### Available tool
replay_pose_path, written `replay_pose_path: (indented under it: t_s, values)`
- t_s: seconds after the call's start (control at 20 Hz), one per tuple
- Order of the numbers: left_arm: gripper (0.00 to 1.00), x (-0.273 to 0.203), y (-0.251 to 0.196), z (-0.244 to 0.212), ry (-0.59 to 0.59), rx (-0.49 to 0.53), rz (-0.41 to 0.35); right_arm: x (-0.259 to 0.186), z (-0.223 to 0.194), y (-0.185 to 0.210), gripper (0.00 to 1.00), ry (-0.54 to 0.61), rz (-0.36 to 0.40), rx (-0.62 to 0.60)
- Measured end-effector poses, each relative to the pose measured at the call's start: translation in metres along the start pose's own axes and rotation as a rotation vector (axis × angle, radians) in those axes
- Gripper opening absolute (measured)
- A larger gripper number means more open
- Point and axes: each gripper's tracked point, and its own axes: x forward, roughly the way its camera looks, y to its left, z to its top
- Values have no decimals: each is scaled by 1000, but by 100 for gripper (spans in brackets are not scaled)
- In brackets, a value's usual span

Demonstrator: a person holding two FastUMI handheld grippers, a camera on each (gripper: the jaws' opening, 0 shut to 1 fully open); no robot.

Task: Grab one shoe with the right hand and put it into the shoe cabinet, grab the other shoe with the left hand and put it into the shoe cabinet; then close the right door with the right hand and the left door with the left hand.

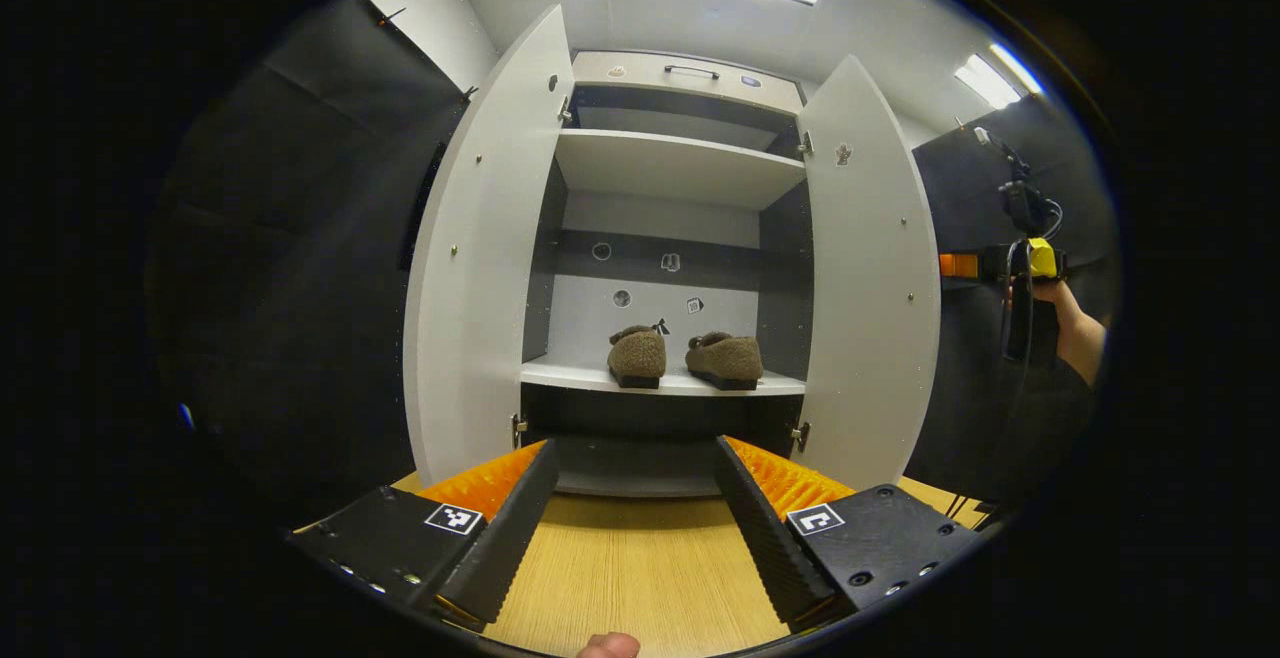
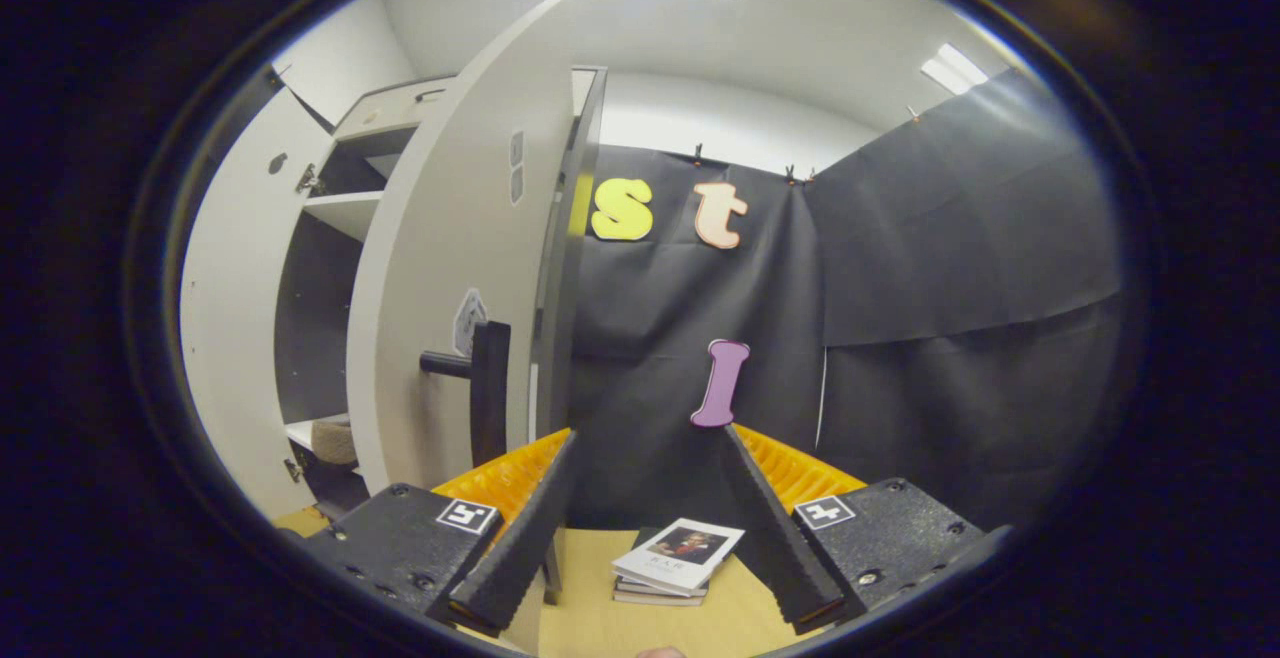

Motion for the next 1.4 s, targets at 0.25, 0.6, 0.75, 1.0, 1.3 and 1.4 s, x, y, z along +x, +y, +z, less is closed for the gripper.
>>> replay_pose_path:
  t_s: [0.25, 0.6, 0.75, 1.0, 1.3, 1.4]
  values:
    - [95, -1, 4, -4, 16, 11, 4, -16, 6, 50, 93, -4, 127, -6]
    - [95, -3, 16, -5, 25, 32, 28, -23, 29, 101, 93, -90, 188, -38]
    - [95, -4, 20, 0, 13, 40, 38, -17, 28, 127, 93, -100, 236, -14]
    - [95, -10, 26, 0, 19, 39, 57, -11, 24, 159, 99, -93, 287, -12]
    - [95, -11, 32, 6, 11, -6, 65, -39, 16, 165, 99, -75, 300, 42]
    - [95, -11, 30, 12, 5, -25, 57, -57, 7, 161, 99, -51, 298, 72]
